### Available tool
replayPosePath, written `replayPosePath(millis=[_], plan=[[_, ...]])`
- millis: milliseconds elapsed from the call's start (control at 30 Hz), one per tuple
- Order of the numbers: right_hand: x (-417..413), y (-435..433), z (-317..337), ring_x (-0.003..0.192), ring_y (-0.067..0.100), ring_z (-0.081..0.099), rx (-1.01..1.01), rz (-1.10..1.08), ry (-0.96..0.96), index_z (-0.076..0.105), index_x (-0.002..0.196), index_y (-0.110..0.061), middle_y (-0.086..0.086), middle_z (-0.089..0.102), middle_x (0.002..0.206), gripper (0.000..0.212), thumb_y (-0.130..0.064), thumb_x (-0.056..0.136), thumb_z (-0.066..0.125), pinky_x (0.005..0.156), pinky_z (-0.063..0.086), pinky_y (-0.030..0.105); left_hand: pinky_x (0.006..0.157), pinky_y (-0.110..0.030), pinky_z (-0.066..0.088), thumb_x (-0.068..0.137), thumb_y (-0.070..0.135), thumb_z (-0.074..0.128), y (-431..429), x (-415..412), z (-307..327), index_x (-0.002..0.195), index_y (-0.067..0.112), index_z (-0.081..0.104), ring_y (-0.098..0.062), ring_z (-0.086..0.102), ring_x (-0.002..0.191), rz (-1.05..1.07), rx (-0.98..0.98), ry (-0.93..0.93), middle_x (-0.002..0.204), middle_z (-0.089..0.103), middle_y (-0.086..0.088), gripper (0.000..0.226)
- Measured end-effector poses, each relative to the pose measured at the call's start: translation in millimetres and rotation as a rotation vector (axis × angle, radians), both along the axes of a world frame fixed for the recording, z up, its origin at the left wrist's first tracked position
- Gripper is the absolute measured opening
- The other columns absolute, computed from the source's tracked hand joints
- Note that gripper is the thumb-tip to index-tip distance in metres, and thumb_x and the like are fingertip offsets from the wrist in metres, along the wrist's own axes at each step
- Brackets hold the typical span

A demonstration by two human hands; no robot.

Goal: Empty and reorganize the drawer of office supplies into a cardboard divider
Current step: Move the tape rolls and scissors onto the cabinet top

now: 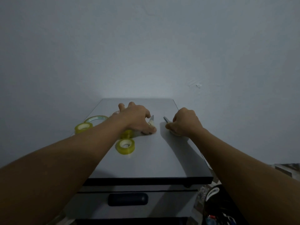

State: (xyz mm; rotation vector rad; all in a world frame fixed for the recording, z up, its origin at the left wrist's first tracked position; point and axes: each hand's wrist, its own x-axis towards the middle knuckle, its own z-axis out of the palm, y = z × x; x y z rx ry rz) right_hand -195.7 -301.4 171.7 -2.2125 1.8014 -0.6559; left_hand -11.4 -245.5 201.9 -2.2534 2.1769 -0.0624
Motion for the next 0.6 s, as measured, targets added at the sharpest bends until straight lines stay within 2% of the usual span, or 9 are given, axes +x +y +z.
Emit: replayPosePath(millis=[67, 133, 233, 300, 400, 500, 600], plan=[[-7, 6, 4, 0.08, 0.021, 0.069, -0.013, 0.038, -0.026, 0.074, 0.096, -0.006, 0.008, 0.074, 0.089, 0.046, -0.046, 0.074, 0.08, 0.075, 0.061, 0.038, 0.097, -0.047, 0.028, 0.074, 0.081, 0.056, 15, 2, 8, 0.139, 0.039, 0.051, -0.025, 0.035, 0.133, -0.039, -0.066, 0.014, 0.142, 0.05, 0.006, 0.078], [-17, 20, 11, 0.095, 0.019, 0.068, -0.028, 0.089, -0.067, 0.071, 0.112, -0.01, 0.005, 0.073, 0.107, 0.049, -0.044, 0.077, 0.079, 0.085, 0.057, 0.033, 0.101, -0.047, 0.03, 0.081, 0.073, 0.058, 35, 6, 17, 0.139, 0.036, 0.051, -0.024, 0.037, 0.134, -0.058, -0.127, 0.059, 0.144, 0.049, 0.005, 0.068], [-30, 53, 26, 0.1, 0.016, 0.062, -0.021, 0.164, -0.138, 0.066, 0.123, -0.016, 0.002, 0.069, 0.118, 0.05, -0.037, 0.08, 0.078, 0.084, 0.048, 0.027, 0.102, -0.038, 0.042, 0.085, 0.057, 0.065, 70, 18, 24, 0.132, 0.028, 0.06, -0.019, 0.051, 0.123, -0.103, -0.218, 0.275, 0.134, 0.058, 0.003, 0.056], [-37, 78, 32, 0.098, 0.014, 0.06, -0.012, 0.204, -0.194, 0.064, 0.127, -0.016, 0.001, 0.067, 0.119, 0.05, -0.032, 0.081, 0.078, 0.082, 0.044, 0.025, 0.091, -0.028, 0.041, 0.086, 0.047, 0.067, 98, 22, 25, 0.128, 0.024, 0.064, -0.012, 0.055, 0.111, -0.126, -0.276, 0.368, 0.123, 0.062, 0.005, 0.048], [-44, 116, 35, 0.099, 0.015, 0.064, -0.016, 0.232, -0.263, 0.064, 0.127, -0.019, 0.0, 0.068, 0.117, 0.05, -0.03, 0.08, 0.079, 0.086, 0.051, 0.032, 0.083, -0.021, 0.037, 0.088, 0.04, 0.069, 144, 25, 25, 0.124, 0.023, 0.066, -0.007, 0.054, 0.099, -0.119, -0.345, 0.449, 0.111, 0.059, 0.011, 0.04], [-48, 152, 27, 0.094, 0.015, 0.066, -0.01, 0.252, -0.327, 0.064, 0.124, -0.022, -0.004, 0.07, 0.11, 0.045, -0.025, 0.081, 0.075, 0.089, 0.055, 0.04, 0.076, -0.02, 0.044, 0.088, 0.04, 0.07, 188, 27, 14, 0.116, 0.026, 0.069, -0.009, 0.062, 0.09, -0.075, -0.358, 0.564, 0.107, 0.065, 0.014, 0.031], [-48, 190, 9, 0.089, 0.011, 0.068, 0.012, 0.289, -0.375, 0.064, 0.121, -0.026, -0.009, 0.069, 0.105, 0.039, -0.024, 0.083, 0.072, 0.083, 0.058, 0.04, 0.068, -0.01, 0.046, 0.089, 0.034, 0.07, 226, 28, -9, 0.108, 0.027, 0.07, -0.006, 0.063, 0.078, -0.039, -0.332, 0.67, 0.095, 0.068, 0.014, 0.021]])
